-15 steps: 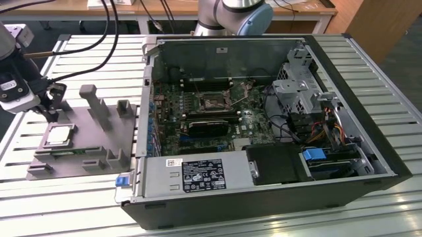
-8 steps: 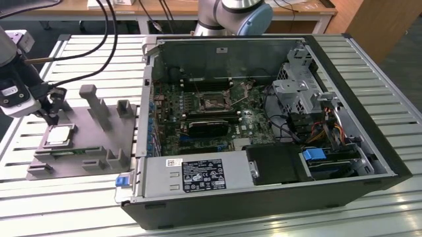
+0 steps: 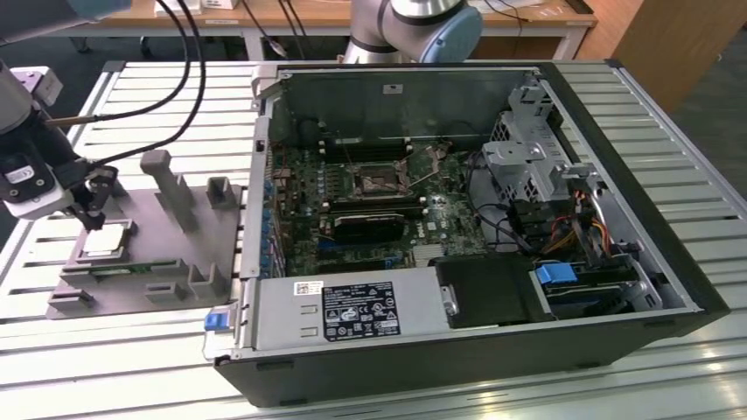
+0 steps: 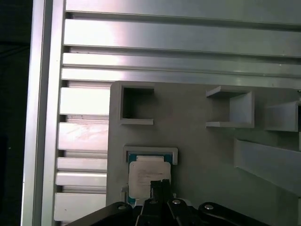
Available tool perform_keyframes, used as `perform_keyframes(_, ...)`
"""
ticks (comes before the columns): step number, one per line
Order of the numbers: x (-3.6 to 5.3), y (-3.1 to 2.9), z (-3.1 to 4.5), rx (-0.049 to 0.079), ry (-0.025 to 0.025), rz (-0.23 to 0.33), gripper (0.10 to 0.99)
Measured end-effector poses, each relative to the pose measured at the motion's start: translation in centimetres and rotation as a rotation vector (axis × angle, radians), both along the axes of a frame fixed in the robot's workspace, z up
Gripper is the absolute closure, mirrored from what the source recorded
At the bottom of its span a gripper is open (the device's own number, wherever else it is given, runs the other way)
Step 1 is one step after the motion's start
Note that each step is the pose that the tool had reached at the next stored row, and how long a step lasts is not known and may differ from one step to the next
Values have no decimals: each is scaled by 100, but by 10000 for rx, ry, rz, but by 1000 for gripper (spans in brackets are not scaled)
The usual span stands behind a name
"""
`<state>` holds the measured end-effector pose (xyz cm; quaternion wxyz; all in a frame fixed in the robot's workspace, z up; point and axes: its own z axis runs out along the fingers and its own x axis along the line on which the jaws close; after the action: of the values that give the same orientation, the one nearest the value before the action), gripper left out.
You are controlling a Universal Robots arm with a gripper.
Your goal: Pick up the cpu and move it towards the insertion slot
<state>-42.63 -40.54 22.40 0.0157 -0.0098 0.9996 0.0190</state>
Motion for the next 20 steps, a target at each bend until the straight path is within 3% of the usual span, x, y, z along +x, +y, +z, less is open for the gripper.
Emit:
perform_keyframes(14, -81, -21, -251, 0, -11, 0, 984)
perform_keyframes(20, -83, -21, -258, -1, -9, 0, 984)
